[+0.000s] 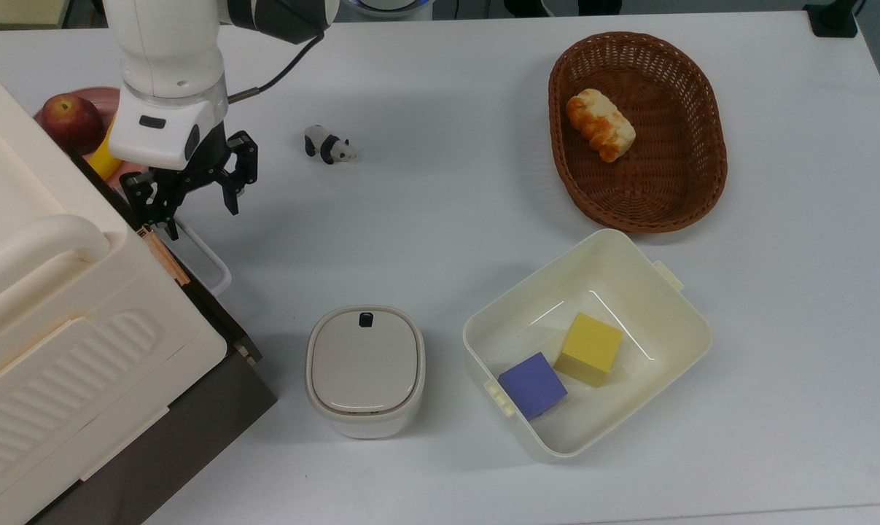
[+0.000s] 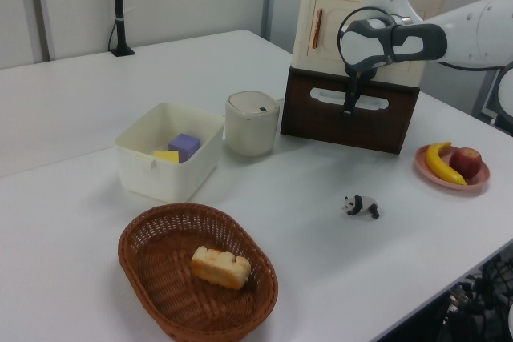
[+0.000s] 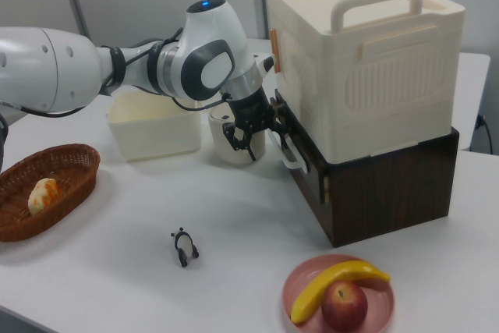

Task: Slide open the drawer
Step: 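Lower the gripper and close it on the white drawer handle, then pull the drawer handle outward, sliding the drawer out of the unit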

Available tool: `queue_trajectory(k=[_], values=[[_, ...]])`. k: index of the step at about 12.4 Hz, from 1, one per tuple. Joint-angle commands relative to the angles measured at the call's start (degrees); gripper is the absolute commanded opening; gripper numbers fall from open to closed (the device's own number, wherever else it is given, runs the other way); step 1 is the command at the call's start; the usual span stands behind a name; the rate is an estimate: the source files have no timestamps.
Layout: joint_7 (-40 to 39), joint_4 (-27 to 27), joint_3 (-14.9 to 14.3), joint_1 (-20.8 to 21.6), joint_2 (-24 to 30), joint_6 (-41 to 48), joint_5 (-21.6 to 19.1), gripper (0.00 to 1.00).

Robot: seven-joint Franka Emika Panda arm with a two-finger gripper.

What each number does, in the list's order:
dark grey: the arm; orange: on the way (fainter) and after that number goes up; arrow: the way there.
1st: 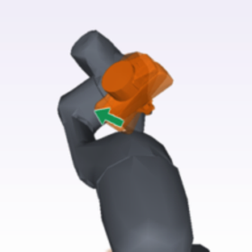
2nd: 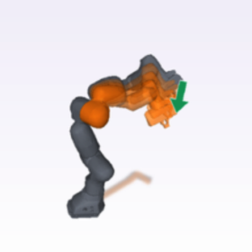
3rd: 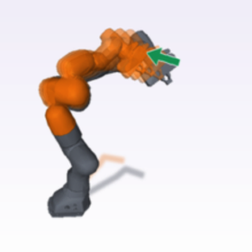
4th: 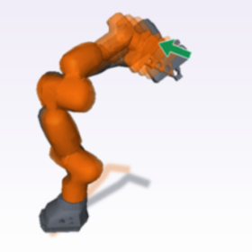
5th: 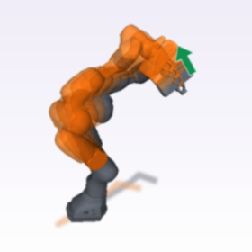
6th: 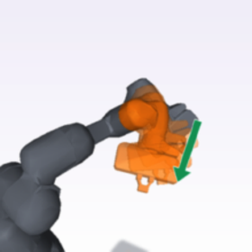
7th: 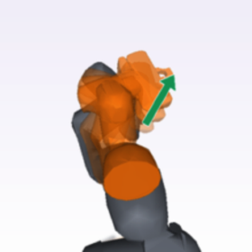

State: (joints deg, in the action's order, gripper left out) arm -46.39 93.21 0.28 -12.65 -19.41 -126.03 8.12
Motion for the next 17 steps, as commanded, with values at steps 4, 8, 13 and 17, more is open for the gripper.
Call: queue_trajectory(k=[4, 8, 13, 17], values=[[1.6, 0.2, -0.2, 0.3, 0.2, -1.5, 1.1, 0.66], [1.7, 0.2, -0.2, 0.3, 0.1, -1.5, 1.1, 0.57], [1.7, 0.1, -0.2, 0.3, 0.1, -1.5, 0.8, 0.57], [1.7, 0.1, -0.2, 0.3, 0.2, -1.5, 0.9, 0.38]])
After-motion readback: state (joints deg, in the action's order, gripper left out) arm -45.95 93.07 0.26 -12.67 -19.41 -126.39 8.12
